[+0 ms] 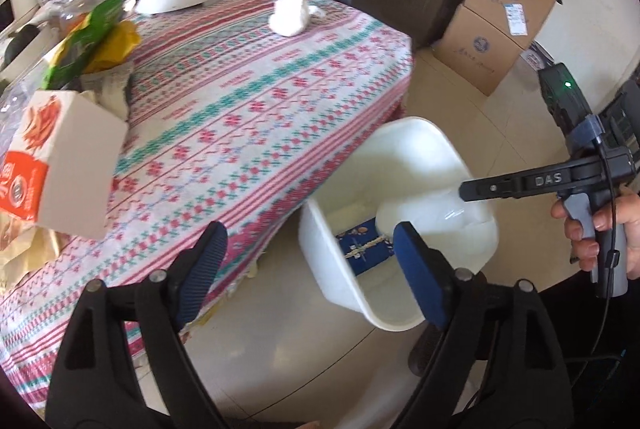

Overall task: Collect trash
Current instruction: 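Drop the blue carton into the white bin with the left gripper while the right drops the bottle, then reach the right gripper toward the green chip bag on the table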

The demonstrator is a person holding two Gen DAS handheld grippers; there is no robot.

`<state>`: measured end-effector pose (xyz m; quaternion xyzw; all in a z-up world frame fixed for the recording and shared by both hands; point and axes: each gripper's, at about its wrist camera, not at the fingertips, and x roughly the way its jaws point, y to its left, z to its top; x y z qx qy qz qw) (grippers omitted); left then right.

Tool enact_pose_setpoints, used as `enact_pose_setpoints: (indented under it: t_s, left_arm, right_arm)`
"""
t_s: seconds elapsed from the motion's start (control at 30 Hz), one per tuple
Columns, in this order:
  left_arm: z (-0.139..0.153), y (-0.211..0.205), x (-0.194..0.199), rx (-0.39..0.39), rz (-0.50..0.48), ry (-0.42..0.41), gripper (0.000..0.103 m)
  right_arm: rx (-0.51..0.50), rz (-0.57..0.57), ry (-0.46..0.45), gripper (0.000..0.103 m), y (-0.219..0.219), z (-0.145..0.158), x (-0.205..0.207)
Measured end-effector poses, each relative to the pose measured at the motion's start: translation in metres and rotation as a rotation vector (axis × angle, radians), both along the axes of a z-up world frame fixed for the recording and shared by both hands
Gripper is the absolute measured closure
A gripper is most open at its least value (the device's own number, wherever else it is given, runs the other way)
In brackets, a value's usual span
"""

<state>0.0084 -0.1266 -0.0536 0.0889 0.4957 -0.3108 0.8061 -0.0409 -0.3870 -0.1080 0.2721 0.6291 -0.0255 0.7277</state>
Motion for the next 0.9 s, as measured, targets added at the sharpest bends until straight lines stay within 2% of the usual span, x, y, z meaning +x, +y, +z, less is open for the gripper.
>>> enact_pose_setpoints:
  t_s: [0.03, 0.27, 0.63, 0.8, 0.9]
  left_arm:
    - [0.0, 0.005, 0.003, 0.001, 0.017, 0.005, 0.017]
    - [0.008, 0.04, 0.018, -0.003, 0.106, 0.004, 0.017]
    - [0.011, 0.108, 0.044, -0.007, 0.278, -0.016, 0.016]
    - [0.006, 0.141, 0.058, -0.029, 0.371, 0.0, 0.016]
    - [0.001, 0.163, 0.072, -0.07, 0.426, 0.03, 0.016]
  right_arm:
    - [0.008, -0.007, -0.003, 0.038, 0.0, 0.002, 0.001]
    - [0.016, -0.008, -0.035, 0.033, 0.014, 0.02, 0.014]
    - [-0.026, 0.057, -0.096, 0.027, 0.066, 0.046, 0.051]
    - [-0.039, 0.089, -0.102, 0.026, 0.091, 0.049, 0.068]
    - [-0.053, 0.114, -0.101, 0.025, 0.106, 0.049, 0.079]
